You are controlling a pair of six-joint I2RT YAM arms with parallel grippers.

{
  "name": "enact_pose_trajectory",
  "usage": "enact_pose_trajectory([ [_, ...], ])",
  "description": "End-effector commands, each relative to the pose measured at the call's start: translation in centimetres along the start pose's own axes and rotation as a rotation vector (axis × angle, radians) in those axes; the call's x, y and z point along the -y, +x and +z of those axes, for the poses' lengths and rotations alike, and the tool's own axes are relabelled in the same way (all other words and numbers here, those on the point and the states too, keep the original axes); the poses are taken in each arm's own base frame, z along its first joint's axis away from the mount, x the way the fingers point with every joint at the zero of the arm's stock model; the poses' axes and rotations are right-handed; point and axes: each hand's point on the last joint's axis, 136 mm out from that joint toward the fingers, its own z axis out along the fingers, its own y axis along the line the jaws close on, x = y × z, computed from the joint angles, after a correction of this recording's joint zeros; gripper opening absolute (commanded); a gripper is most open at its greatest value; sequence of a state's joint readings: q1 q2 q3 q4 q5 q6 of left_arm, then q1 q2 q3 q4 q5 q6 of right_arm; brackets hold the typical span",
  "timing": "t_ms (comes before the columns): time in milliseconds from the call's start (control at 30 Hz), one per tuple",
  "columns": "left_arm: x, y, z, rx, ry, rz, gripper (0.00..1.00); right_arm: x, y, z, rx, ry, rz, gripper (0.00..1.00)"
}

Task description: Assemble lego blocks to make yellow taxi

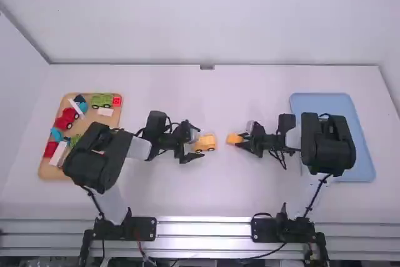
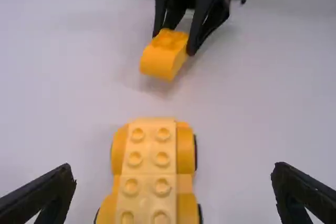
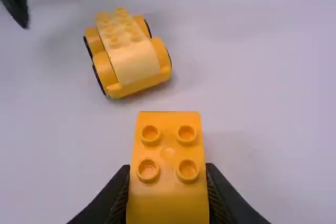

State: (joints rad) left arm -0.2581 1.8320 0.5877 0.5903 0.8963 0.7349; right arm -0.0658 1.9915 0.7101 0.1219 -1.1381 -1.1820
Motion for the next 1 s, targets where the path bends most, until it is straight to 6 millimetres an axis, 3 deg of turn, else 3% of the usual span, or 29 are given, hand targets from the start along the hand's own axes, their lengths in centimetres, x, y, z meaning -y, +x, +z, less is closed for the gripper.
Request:
enact_pose_trajectory([
  [0, -0.8, 2.3, 0.1, -0.089, -0.061, -0.012, 0.99, -0.5, -2.7, 0.0, 0.008, -0.015, -0.1, 0.16],
  [367, -0.2, 3.8, 2.1, -0.029, 0.006, -0.011, 0.99, -2.1, -4.6, 1.5, -0.042, -0.063, -0.2, 0.16],
  [567, -1.2, 3.7, 2.6, -0.026, 0.007, -0.009, 1.0, -2.6, -5.0, 2.1, -0.035, -0.083, -0.227, 0.15],
  [967, -1.1, 4.6, 2.8, -0.036, 0.011, -0.023, 0.89, -2.2, -5.7, 2.7, -0.024, -0.07, -0.216, 0.14],
])
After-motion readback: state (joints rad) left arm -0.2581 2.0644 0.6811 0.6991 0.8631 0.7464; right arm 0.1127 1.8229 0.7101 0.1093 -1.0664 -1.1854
